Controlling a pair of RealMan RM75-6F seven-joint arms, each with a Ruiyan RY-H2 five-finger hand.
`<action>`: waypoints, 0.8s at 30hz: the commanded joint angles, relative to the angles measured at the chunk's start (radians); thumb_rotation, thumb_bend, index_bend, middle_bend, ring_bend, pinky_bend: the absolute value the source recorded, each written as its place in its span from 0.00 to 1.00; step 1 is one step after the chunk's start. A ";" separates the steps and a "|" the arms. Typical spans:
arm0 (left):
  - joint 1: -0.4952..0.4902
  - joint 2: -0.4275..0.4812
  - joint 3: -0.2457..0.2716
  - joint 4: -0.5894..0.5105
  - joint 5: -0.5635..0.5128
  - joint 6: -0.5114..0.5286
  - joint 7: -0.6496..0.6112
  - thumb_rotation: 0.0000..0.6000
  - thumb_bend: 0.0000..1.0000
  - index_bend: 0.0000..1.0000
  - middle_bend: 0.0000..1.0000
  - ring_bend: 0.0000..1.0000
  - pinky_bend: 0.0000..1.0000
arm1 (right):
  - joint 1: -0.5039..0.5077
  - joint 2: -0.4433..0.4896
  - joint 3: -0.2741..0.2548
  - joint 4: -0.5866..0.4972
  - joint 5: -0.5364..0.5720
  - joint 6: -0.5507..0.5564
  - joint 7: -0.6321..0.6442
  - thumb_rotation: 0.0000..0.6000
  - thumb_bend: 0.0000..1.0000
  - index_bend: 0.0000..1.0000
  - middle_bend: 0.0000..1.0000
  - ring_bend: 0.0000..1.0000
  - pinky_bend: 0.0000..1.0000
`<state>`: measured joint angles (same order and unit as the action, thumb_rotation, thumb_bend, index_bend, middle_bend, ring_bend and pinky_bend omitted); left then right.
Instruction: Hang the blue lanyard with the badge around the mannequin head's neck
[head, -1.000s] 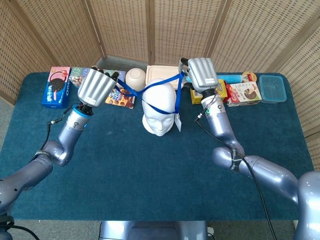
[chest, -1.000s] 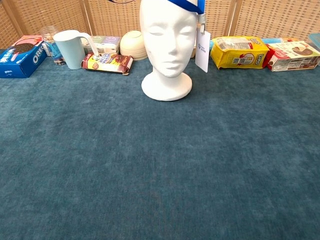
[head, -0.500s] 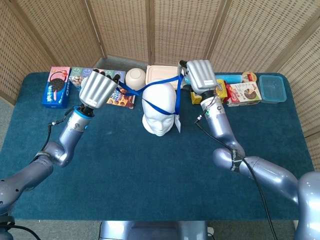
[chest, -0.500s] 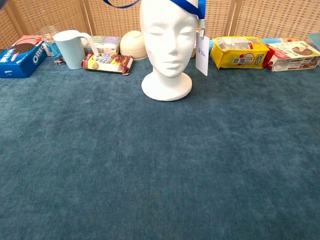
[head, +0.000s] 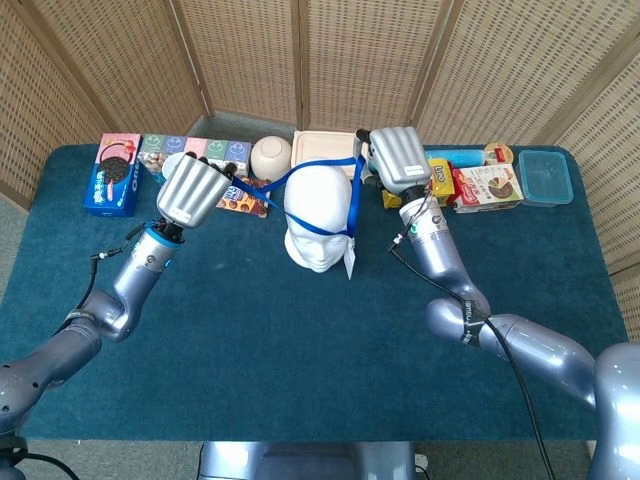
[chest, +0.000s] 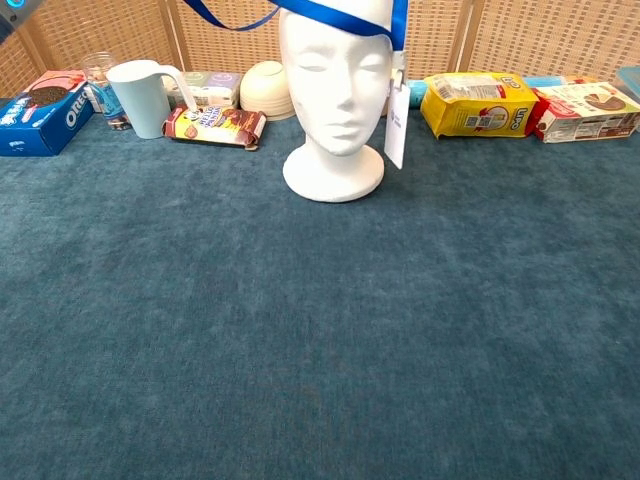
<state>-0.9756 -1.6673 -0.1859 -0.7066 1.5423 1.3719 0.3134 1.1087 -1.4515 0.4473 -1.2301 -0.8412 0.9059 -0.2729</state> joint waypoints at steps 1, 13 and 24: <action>0.000 -0.007 0.004 0.007 0.002 -0.003 -0.004 0.91 0.34 0.67 1.00 1.00 1.00 | -0.001 0.001 -0.003 0.000 0.005 -0.004 -0.003 1.00 0.54 0.72 1.00 1.00 1.00; -0.007 -0.021 -0.002 0.045 -0.001 -0.006 -0.013 0.90 0.34 0.67 1.00 1.00 1.00 | 0.009 -0.022 -0.005 0.057 0.017 -0.004 -0.012 1.00 0.54 0.72 1.00 1.00 1.00; -0.017 -0.028 -0.010 0.059 -0.010 -0.014 -0.016 0.91 0.34 0.67 1.00 1.00 1.00 | 0.015 -0.042 -0.008 0.105 0.027 -0.015 -0.020 1.00 0.54 0.72 1.00 1.00 1.00</action>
<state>-0.9921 -1.6953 -0.1961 -0.6483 1.5313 1.3580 0.2981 1.1240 -1.4934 0.4400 -1.1257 -0.8144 0.8917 -0.2926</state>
